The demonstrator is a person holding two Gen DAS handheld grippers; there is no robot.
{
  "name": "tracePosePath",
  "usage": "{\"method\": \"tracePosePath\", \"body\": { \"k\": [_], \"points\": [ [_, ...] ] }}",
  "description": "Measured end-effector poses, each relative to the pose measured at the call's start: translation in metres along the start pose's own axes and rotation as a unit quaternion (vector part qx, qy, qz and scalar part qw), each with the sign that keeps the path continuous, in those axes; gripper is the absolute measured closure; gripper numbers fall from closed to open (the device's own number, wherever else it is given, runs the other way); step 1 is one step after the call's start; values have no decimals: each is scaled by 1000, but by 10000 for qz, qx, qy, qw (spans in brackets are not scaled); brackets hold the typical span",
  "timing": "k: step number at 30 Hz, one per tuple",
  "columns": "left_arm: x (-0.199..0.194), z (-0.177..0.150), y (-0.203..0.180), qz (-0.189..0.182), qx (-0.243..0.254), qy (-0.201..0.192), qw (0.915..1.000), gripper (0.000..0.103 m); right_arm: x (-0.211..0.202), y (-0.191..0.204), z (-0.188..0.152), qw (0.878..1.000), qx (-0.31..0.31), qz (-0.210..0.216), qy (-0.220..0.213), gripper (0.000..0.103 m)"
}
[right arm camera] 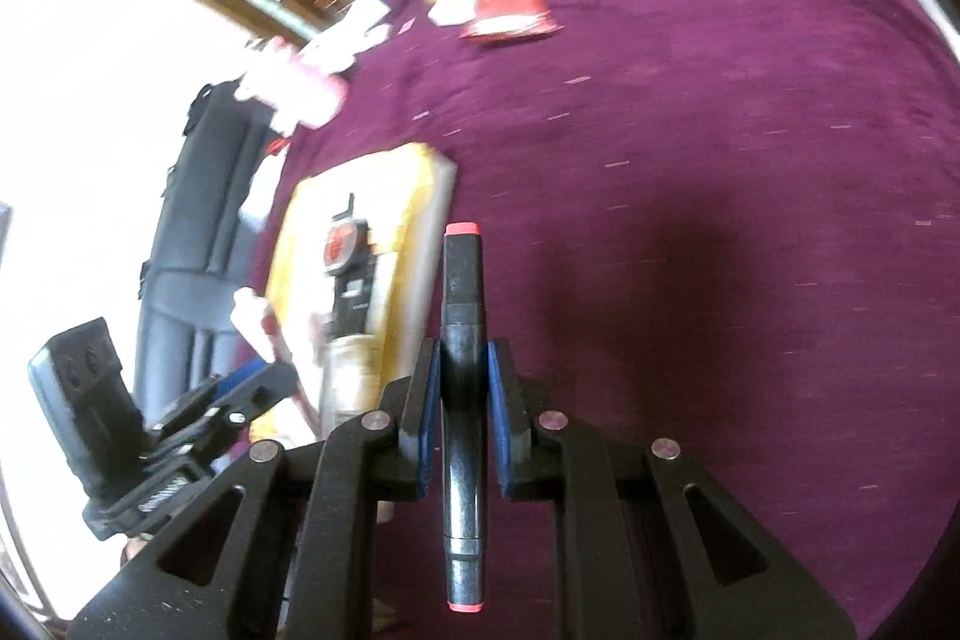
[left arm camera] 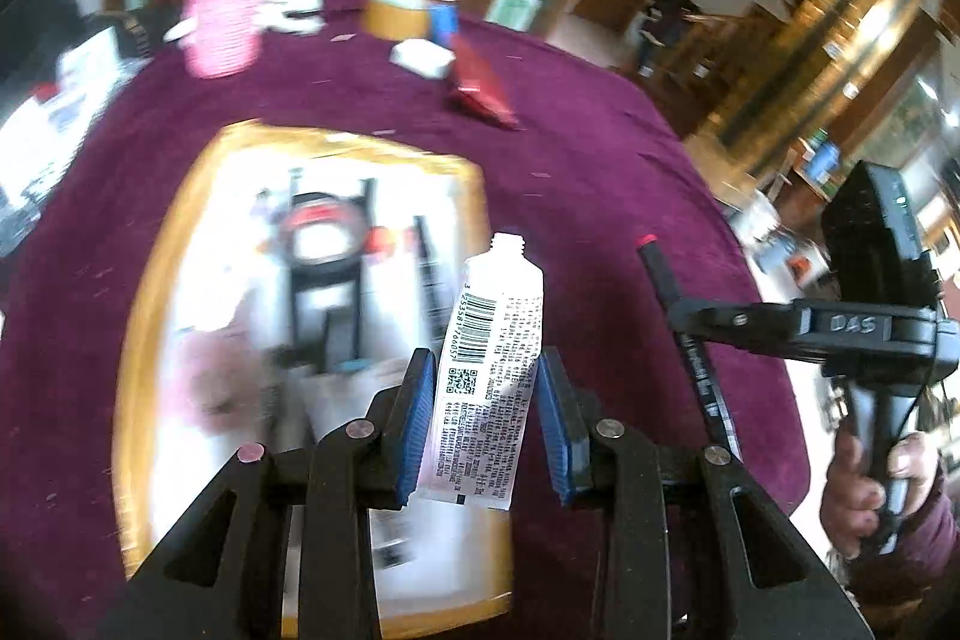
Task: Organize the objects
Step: 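Lower the white tube into the tray with the left tool while the right tool places the marker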
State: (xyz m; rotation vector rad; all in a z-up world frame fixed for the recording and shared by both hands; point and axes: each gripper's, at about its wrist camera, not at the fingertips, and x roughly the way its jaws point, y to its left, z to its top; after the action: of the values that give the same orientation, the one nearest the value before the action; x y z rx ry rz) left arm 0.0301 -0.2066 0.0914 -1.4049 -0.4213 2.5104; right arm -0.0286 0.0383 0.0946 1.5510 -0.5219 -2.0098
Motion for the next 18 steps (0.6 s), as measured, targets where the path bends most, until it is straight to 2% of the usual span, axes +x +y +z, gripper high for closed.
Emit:
{"method": "tracePosePath", "body": {
  "k": [5,9,13,18],
  "points": [
    [-6,-15,50,466,-204,94,9987,74,45,42,1,9993,-67,175,316,90],
    [0,-27,77,536,-368,232,9976,74,74,62,-1,9985,-51,158,515,90],
    [8,-36,93,535,-466,393,9967,74,100,69,1,9982,25,-116,583,90],
    [18,-43,98,511,-345,554,9966,74,116,69,14,9968,68,-619,504,90]
  ]
}}
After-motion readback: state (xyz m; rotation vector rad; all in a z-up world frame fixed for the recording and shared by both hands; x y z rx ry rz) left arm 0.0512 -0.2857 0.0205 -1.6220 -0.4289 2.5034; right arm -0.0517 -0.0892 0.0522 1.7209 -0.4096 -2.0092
